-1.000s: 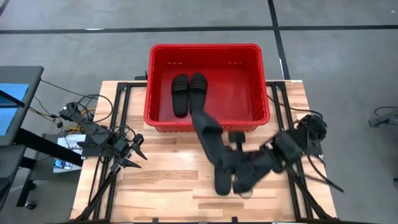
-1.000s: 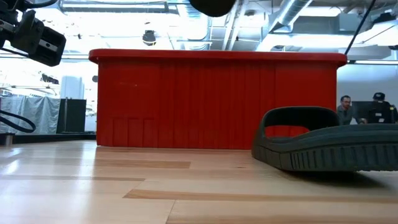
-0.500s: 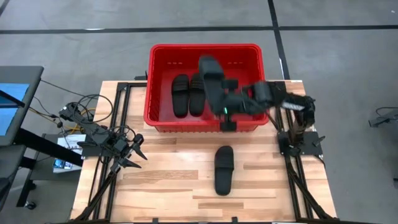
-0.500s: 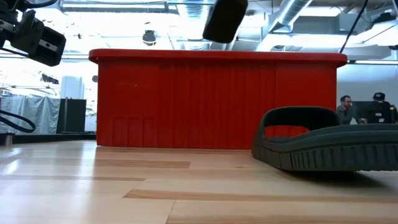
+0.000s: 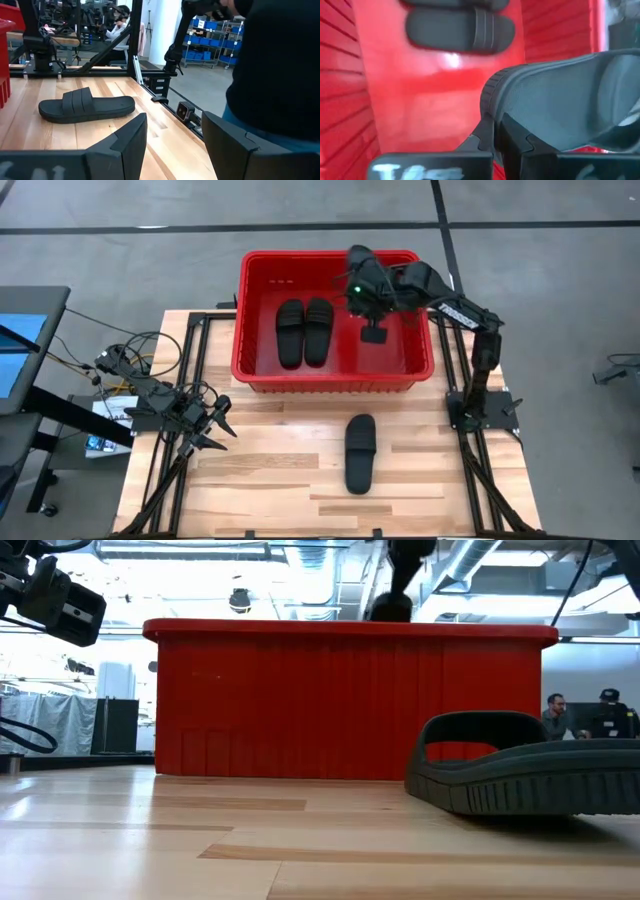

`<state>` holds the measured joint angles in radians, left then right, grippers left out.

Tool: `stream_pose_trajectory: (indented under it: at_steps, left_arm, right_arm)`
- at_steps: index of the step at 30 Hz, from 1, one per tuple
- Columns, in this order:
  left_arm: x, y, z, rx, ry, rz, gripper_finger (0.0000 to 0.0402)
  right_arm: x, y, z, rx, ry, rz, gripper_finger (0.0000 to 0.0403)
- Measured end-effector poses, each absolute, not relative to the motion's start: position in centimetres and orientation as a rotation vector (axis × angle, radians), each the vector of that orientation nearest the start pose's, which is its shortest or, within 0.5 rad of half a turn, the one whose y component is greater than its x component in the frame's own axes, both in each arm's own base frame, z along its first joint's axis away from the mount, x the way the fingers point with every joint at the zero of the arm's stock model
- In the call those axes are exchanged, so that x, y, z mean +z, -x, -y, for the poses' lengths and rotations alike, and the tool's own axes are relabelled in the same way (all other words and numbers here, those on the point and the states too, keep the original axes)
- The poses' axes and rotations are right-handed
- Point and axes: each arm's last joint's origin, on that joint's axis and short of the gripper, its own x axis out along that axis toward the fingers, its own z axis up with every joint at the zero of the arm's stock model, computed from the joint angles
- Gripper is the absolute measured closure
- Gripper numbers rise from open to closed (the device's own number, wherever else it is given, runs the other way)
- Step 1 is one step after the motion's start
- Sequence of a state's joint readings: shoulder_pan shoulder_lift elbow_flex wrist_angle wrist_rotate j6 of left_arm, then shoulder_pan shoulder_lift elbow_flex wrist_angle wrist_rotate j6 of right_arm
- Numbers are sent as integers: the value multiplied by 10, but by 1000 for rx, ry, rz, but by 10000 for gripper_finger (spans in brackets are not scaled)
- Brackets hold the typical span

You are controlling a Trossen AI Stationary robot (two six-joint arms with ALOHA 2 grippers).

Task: Pick and place slides into bin
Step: Put the black slide into the red container

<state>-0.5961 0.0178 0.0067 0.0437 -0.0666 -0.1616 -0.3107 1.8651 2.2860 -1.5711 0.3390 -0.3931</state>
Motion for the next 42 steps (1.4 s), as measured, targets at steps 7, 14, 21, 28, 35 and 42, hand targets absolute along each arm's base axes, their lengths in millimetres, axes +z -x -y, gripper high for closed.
stream_pose_trajectory:
  at_steps: [7,14,21,28,35,42]
  left_arm:
    - [169,-82,54,-530,168,-12,223]
    - [168,-82,54,-530,168,-12,223]
    - [168,-82,54,-531,168,-12,223]
    - [169,-82,54,-531,168,-12,223]
    - [169,-82,54,-531,168,-12,223]
    - [169,-82,54,-531,168,-12,223]
  right_arm:
    - [398,-317,126,-341,297,-1371,403]
    - [368,-328,128,-286,247,-1402,403]
    - [334,-334,136,-277,220,-1434,403]
    - [304,-332,148,-263,182,-1475,403]
    - [283,-328,157,-251,185,-1500,403]
    - [261,-322,161,-236,171,-1552,403]
